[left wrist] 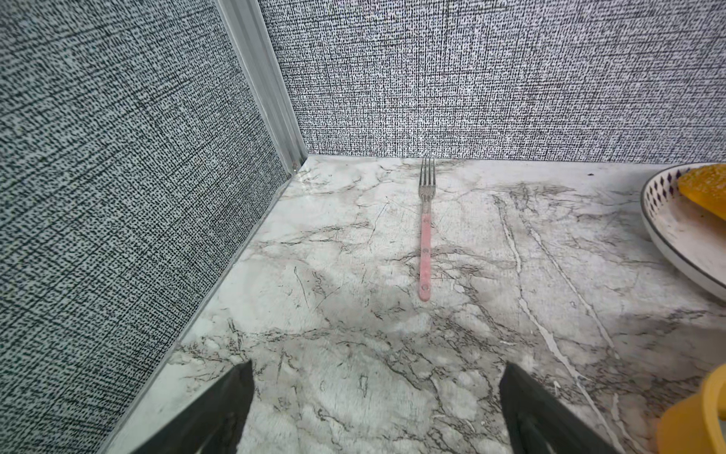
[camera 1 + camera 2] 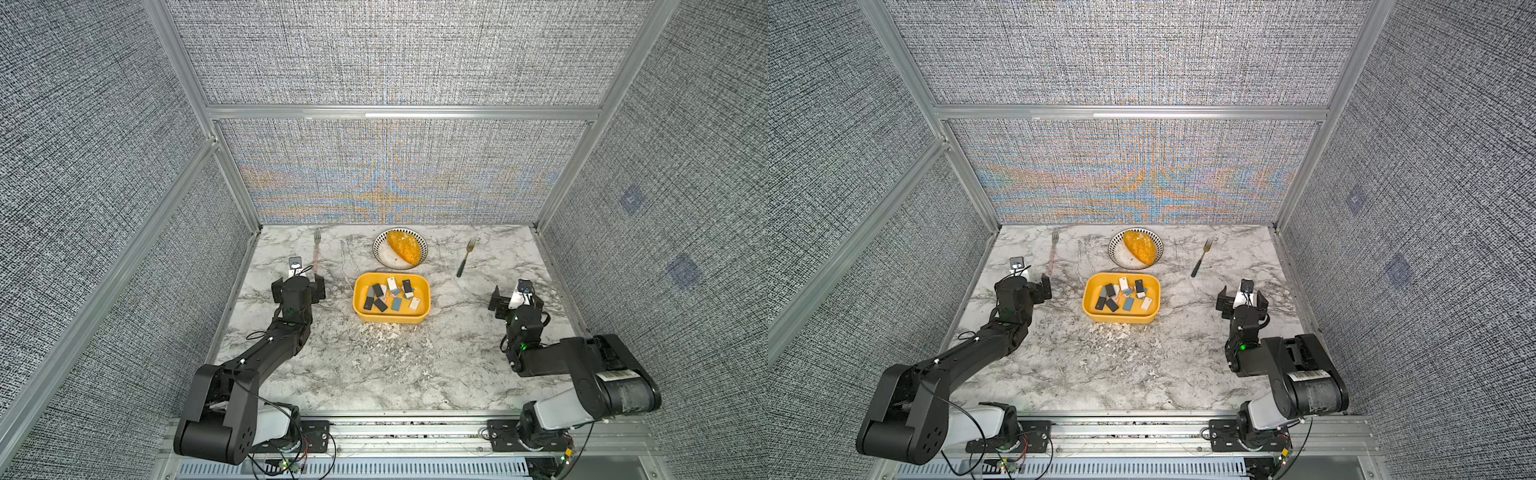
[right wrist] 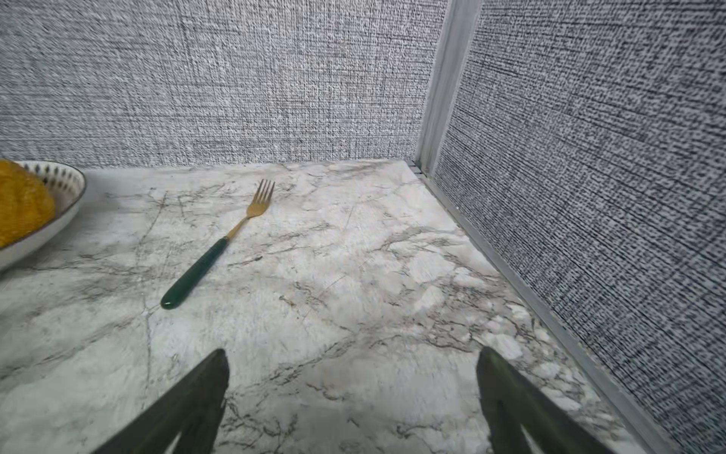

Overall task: Put the eraser in the storage box
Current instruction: Reset both arms

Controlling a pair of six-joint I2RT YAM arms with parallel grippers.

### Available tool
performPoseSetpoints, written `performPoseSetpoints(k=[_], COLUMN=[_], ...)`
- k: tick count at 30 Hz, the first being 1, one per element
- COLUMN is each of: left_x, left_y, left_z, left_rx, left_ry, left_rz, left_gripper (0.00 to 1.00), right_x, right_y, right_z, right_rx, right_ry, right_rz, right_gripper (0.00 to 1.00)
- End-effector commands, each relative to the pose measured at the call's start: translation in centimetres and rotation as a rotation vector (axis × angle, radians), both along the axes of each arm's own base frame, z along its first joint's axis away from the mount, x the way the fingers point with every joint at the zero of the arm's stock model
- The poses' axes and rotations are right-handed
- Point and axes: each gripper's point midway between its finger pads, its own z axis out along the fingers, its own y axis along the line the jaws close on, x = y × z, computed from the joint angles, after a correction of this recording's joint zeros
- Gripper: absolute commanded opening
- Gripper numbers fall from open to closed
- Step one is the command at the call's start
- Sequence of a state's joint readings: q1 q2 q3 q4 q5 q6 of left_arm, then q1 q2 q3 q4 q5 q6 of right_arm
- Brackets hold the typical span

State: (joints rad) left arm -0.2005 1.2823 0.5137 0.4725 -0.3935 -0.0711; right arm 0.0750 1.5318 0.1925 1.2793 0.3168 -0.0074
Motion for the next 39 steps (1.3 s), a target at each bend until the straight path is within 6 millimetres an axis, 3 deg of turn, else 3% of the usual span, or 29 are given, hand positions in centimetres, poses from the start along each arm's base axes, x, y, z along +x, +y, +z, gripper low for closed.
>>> performPoseSetpoints(k=[1,3,6,10,12,14,19,22,39], left_x=[-0.4,-1.0,-1.7,-2.5,-2.7,-2.2,0.3,0.8,0.8], left_y=[0.5,0.7,0.9,1.7,2.1,2.5,1.1,2.2,2.3], left_z=[1.2,1.1,0.7,-2.3,-1.9,-1.7,-5.3,-5.9,-5.7], left_rx=[0.008,0.018,0.037,0.069,0.085,0.051,0.052,0.011,0.008], left_ry=[-0.058,-0.065,-0.040,-0.007,-0.049,-0.098,-0.034,0.039,0.036], left_rz=[0.020,0.022,0.023,0.055,0.068,0.064,-0.021,0.002,-0.001], left_gripper=[1.00,1.00,1.00,1.00,1.00,1.00,1.00,1.00,1.00], right_x=[0.1,-0.2,0.3,0.0,0.1,0.2,0.2,0.2,0.7], right_y=[1.8,1.9,1.8,1.7,1.6,1.3,1.3,1.3,1.4], right_z=[1.1,1.8,1.1,1.5,1.4,1.2,1.3,1.2,0.9], right_rx=[-0.006,-0.011,0.000,-0.008,-0.005,0.002,0.003,0.003,0.010], right_ry=[-0.038,-0.094,-0.038,-0.079,-0.064,-0.050,-0.055,-0.052,-0.037], right_rz=[0.091,0.101,0.089,0.089,0.082,0.064,0.060,0.060,0.075], right_gripper=[0.98,0.98,0.98,0.98,0.98,0.98,0.98,0.98,0.98])
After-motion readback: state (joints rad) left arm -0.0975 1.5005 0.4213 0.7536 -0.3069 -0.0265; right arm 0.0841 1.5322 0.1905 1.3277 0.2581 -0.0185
